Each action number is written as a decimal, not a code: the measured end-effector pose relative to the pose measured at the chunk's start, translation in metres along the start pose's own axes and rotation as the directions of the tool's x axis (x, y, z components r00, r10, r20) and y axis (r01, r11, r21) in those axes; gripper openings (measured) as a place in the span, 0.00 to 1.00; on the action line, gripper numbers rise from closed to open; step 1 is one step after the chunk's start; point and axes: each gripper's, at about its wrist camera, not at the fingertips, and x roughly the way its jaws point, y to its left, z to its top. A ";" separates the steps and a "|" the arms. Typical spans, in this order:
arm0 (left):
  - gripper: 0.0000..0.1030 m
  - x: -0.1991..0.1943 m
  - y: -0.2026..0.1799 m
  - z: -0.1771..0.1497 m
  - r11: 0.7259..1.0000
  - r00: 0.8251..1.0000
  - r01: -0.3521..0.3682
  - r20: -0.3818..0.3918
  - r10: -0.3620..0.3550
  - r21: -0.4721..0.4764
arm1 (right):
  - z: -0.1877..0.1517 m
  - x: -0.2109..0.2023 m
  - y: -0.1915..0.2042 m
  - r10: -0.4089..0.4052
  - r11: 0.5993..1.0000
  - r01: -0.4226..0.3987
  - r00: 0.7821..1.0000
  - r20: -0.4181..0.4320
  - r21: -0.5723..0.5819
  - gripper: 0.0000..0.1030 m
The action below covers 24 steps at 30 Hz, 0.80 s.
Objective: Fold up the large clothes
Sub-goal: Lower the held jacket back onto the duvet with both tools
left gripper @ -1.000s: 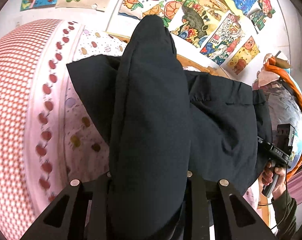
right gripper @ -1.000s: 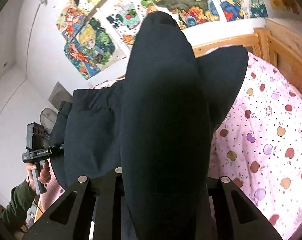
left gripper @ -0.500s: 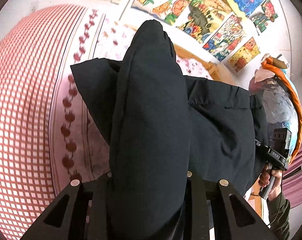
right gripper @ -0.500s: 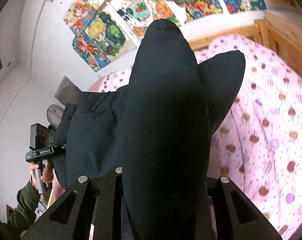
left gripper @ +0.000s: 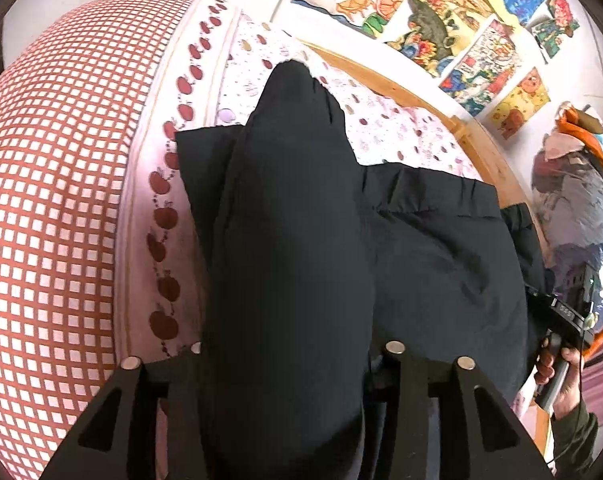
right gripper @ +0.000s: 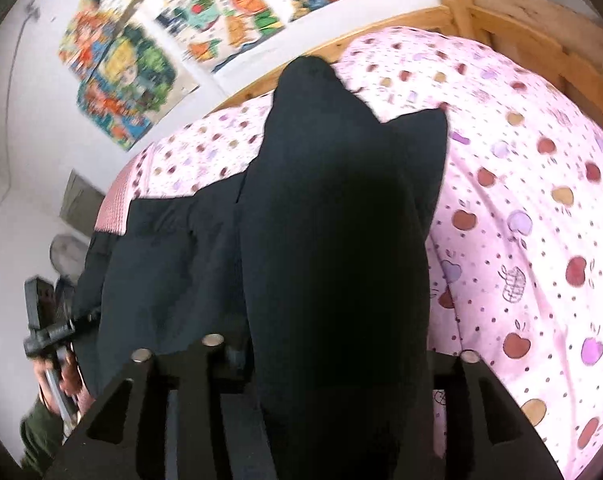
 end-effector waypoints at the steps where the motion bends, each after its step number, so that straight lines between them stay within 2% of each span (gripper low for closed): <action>1: 0.48 0.000 0.000 0.000 1.000 1.000 -0.013 0.009 0.013 -0.003 | -0.001 0.001 -0.003 0.001 1.000 -0.001 1.000 0.005 0.022 0.53; 3: 0.54 0.002 0.001 0.000 1.000 0.999 -0.029 0.017 0.029 -0.005 | -0.004 0.000 -0.006 -0.026 0.998 0.024 0.999 0.026 0.052 0.69; 4: 0.61 0.002 0.001 -0.001 0.999 0.999 -0.038 0.022 0.038 -0.010 | -0.005 -0.001 -0.006 -0.039 0.998 0.037 0.999 0.035 0.055 0.70; 6: 0.67 -0.001 0.001 -0.002 0.999 0.998 -0.042 0.041 0.043 -0.033 | -0.007 -0.003 -0.004 -0.065 0.997 0.063 0.997 0.050 0.040 0.72; 8: 0.80 -0.006 0.002 -0.005 0.998 0.997 -0.038 0.060 0.041 -0.049 | -0.010 -0.007 0.002 -0.104 0.995 0.104 0.992 0.069 0.006 0.75; 11: 0.89 -0.019 0.000 -0.010 0.994 0.986 -0.089 0.137 0.098 -0.065 | -0.013 -0.014 0.012 -0.148 0.987 0.153 0.984 0.094 -0.042 0.76; 14: 0.92 -0.033 -0.009 -0.016 0.989 0.966 -0.135 0.216 0.144 -0.054 | -0.014 -0.023 0.020 -0.188 0.976 0.200 0.974 0.129 -0.085 0.77; 20: 0.96 -0.050 -0.029 -0.026 0.982 0.936 -0.183 0.299 0.186 -0.040 | -0.007 -0.036 0.038 -0.288 0.928 0.318 0.943 0.169 -0.195 0.79; 23: 0.97 -0.056 -0.032 -0.029 0.983 0.931 -0.177 0.317 0.184 -0.050 | -0.001 -0.041 0.048 -0.369 0.872 0.402 0.915 0.165 -0.279 0.99; 24: 0.97 -0.057 -0.033 -0.029 0.983 0.930 -0.175 0.319 0.182 -0.050 | 0.000 -0.043 0.052 -0.390 0.852 0.427 0.904 0.174 -0.304 0.99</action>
